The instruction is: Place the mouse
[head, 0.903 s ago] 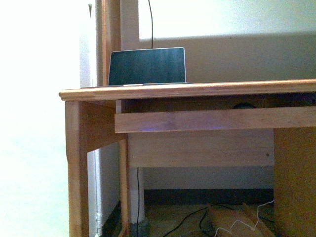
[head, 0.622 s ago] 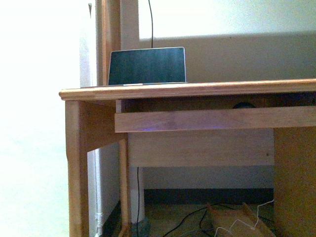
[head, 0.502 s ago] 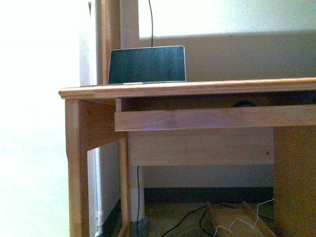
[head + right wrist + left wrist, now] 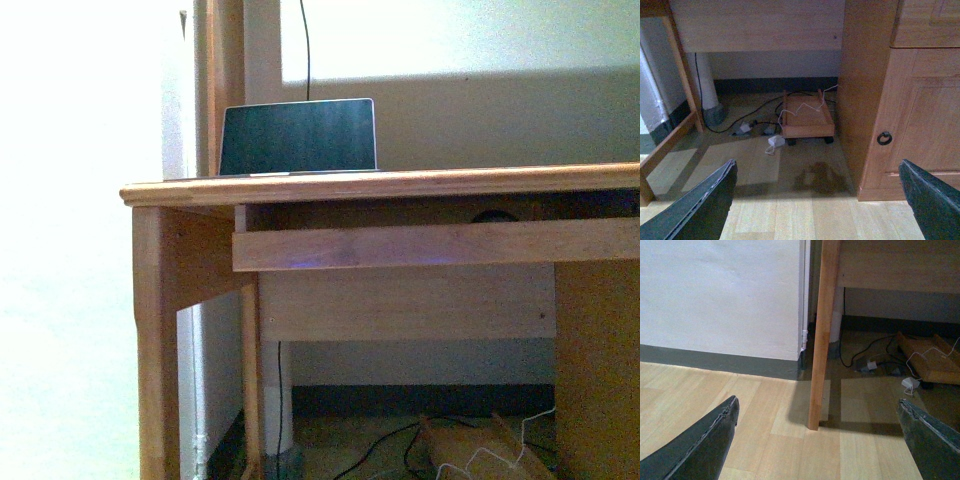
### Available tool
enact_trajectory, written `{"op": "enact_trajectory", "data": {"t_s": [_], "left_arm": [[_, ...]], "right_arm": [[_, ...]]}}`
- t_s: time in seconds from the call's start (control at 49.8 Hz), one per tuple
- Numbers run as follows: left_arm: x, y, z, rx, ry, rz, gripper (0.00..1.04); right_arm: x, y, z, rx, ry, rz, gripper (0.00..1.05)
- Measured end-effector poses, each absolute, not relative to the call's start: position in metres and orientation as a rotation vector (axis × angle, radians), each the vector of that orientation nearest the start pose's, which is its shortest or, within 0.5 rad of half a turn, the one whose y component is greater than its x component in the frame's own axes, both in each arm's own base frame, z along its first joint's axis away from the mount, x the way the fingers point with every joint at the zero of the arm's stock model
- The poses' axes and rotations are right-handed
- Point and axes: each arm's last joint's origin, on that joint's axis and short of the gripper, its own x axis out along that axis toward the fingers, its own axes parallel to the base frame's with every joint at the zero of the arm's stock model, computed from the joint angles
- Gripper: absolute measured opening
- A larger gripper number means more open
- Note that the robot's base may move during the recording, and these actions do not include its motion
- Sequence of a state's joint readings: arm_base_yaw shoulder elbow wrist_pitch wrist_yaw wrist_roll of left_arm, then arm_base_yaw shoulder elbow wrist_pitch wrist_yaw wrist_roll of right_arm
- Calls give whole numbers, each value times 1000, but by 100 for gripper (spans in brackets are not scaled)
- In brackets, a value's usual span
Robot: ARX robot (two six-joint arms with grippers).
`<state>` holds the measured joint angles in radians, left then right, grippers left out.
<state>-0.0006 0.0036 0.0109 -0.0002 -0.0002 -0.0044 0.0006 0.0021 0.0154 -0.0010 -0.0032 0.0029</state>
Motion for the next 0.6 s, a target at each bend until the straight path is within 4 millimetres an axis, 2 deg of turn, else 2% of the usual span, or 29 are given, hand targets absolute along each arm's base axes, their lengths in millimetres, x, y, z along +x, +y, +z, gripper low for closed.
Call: {"op": "enact_trajectory", "data": {"t_s": [0.602], "left_arm": [[97, 0, 167, -4, -7, 0, 97]], "right_arm": [[97, 0, 169, 3, -13, 3, 97]]}}
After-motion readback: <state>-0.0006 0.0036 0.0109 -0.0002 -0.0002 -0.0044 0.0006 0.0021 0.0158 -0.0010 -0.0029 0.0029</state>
